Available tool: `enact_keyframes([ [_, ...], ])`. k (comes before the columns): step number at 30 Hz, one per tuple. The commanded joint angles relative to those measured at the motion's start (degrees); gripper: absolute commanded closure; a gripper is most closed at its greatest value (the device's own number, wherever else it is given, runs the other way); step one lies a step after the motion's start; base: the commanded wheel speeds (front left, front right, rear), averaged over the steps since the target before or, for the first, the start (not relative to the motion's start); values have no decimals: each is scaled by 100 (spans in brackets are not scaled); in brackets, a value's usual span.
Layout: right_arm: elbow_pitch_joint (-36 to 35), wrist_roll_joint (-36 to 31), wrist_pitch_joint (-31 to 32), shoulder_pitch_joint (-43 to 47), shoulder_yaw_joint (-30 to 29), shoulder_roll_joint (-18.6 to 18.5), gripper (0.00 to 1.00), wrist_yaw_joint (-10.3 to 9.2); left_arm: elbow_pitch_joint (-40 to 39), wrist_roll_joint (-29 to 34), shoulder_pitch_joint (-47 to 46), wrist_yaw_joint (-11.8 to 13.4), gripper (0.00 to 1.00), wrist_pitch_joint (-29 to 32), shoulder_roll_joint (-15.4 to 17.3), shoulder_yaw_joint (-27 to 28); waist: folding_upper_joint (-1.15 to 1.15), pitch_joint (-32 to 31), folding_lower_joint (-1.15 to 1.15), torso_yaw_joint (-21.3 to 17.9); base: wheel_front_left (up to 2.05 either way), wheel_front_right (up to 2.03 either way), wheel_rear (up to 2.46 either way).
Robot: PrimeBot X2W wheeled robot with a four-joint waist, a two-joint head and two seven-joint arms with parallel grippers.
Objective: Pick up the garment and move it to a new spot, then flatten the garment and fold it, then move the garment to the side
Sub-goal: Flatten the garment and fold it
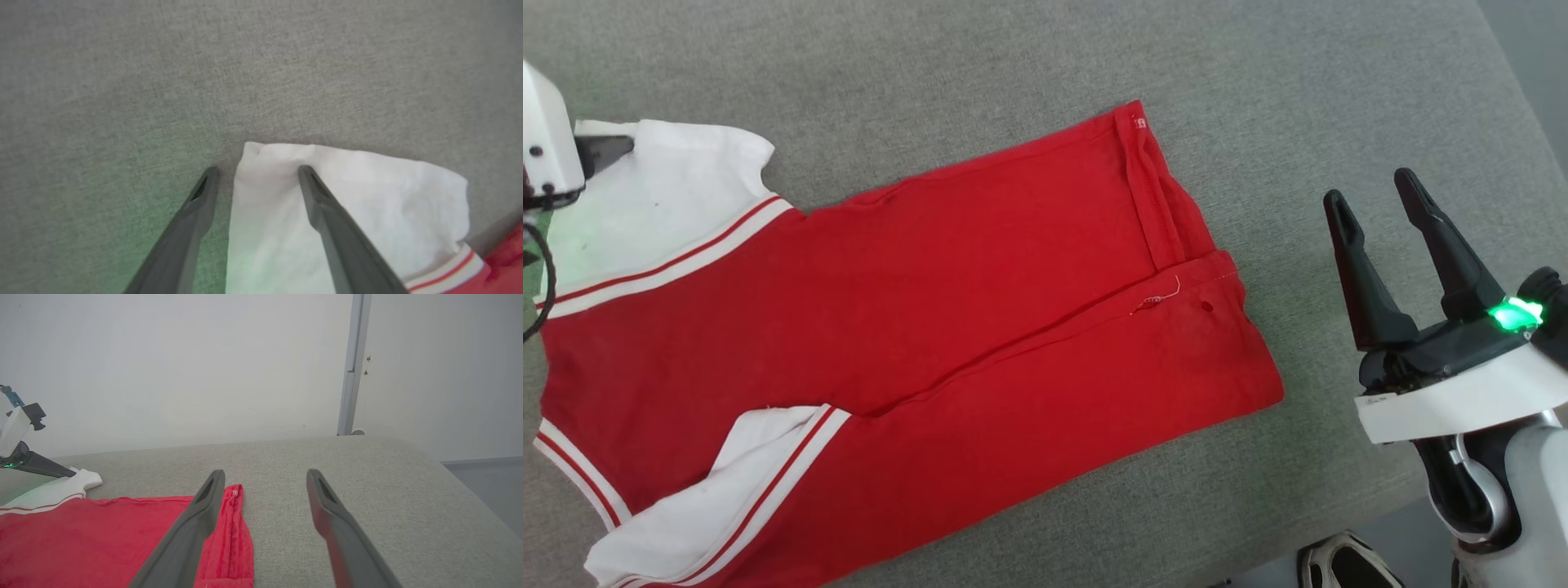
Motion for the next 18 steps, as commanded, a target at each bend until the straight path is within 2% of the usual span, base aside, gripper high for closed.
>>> enact_keyframes([
  [1,-1,31,-20,-83,13,-11,0,-2,37,-176,28,-55,0,183,-130,21,0,71,0,9,0,0,0],
  [3,1,50,7,-115,19,-32,0,-2,22,-326,32,-83,18,408,-279,64,0,117,0,39,0,0,0],
  [5,7,73,53,-157,39,-71,0,-2,-26,-353,-6,-123,58,505,-326,38,0,147,0,70,0,0,0],
  [6,6,76,92,-181,46,-95,0,-2,-77,-311,-45,-133,75,487,-330,13,0,165,0,87,0,0,0],
  [7,4,66,133,-217,82,-129,0,-2,-117,-277,-80,-146,100,423,-322,3,0,183,0,98,0,0,0],
  [12,38,-16,572,-598,456,-454,0,-2,-189,-207,-203,-171,100,271,-333,-28,0,273,0,189,0,0,0],
  [18,605,421,1724,-1450,1244,-1026,0,-2,-311,-178,-332,-198,100,163,-513,-90,0,398,0,430,0,0,0],
])
